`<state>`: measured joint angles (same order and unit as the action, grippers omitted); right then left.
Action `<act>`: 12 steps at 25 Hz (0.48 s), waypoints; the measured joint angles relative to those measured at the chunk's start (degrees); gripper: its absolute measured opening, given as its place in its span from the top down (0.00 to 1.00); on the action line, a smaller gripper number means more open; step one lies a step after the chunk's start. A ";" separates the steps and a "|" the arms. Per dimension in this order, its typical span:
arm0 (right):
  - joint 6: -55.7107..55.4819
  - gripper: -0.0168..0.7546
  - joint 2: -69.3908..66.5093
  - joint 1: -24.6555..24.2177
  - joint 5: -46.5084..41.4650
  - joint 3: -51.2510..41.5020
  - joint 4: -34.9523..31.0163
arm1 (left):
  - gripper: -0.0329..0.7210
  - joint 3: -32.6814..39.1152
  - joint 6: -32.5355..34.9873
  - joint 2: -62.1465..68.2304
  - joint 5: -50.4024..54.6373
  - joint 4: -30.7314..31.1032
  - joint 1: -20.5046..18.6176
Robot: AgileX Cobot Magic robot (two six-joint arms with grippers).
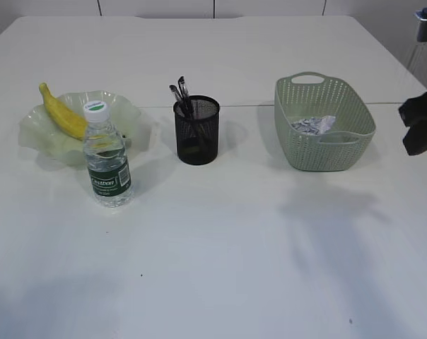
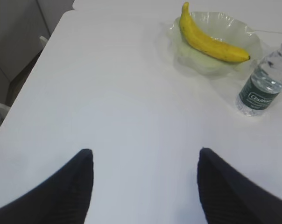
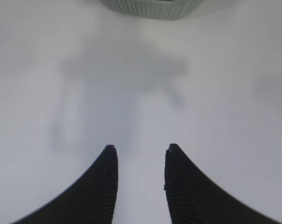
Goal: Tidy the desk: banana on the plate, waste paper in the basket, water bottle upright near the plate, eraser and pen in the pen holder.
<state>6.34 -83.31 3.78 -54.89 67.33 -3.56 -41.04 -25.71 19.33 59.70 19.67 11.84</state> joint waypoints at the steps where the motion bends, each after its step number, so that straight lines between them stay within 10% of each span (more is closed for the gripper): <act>1: 0.00 0.64 1.68 -0.05 0.32 -1.23 0.00 | 0.31 0.00 0.00 0.00 1.00 0.11 0.00; 12: -0.27 0.64 21.52 -0.05 -2.06 -11.47 0.80 | 0.31 0.00 5.18 -4.17 7.01 -9.56 0.00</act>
<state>6.07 -61.80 3.73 -56.95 55.86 -2.76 -41.04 -20.53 15.15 66.71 10.11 11.84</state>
